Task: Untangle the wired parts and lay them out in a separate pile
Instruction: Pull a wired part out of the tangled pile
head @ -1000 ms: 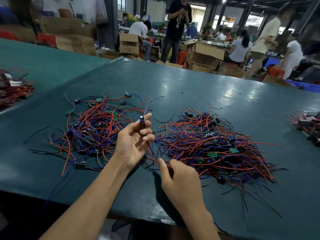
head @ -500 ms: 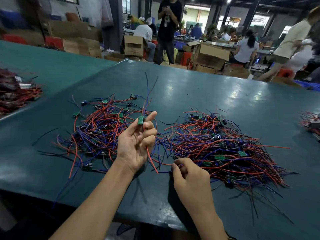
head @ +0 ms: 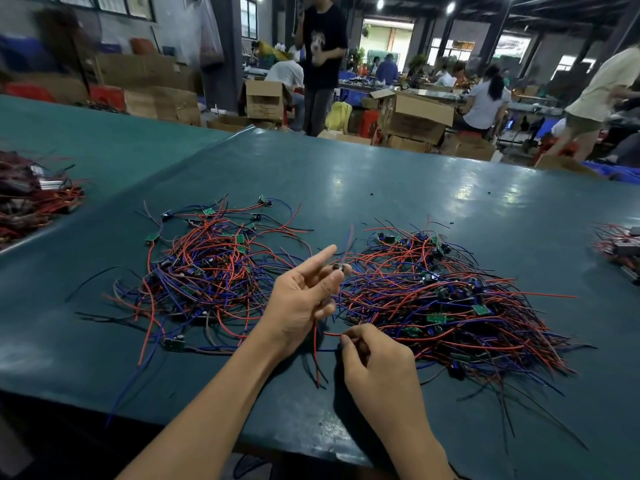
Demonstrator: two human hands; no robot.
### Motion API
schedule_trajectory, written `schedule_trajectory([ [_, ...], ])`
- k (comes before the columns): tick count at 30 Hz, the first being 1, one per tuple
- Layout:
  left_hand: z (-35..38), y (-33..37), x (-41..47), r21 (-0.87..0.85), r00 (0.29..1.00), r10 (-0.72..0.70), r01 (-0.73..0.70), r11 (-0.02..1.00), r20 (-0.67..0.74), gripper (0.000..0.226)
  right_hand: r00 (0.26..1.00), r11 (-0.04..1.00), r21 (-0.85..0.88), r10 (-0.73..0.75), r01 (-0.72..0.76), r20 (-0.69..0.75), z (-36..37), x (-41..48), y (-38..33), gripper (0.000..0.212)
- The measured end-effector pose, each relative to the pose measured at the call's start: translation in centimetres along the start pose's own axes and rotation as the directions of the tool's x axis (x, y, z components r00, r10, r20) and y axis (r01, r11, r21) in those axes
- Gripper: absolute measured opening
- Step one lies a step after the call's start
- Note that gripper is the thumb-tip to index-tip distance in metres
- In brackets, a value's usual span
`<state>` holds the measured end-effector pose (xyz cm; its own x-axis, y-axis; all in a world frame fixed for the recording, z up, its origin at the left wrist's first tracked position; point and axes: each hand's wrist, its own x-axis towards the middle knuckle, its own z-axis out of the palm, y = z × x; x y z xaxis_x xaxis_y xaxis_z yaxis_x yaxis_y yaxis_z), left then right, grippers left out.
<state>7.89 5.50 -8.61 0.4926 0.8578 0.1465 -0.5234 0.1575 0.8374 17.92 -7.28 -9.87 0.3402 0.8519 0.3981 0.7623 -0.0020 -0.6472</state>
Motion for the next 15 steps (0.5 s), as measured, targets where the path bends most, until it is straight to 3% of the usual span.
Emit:
schedule_trajectory([
  [7,0.5,-0.2,-0.5,0.231,0.99,0.14,-0.143,0.962,0.03,0.02,1.0,1.0,0.001,0.005,-0.005,-0.017,-0.1,0.0,-0.3,0.005],
  [12,5.4,0.7,1.0,0.578,0.932,0.233,-0.355,0.735,0.277,0.014,0.998,0.998,0.002,0.067,-0.067,0.013,0.0,0.2,-0.2,0.012],
  [15,9.7,1.5,2.3,0.589,0.863,0.32,-0.501,0.634,0.39,0.018,0.997,0.997,-0.003,0.083,-0.083,0.004,-0.2,0.1,-0.8,0.037],
])
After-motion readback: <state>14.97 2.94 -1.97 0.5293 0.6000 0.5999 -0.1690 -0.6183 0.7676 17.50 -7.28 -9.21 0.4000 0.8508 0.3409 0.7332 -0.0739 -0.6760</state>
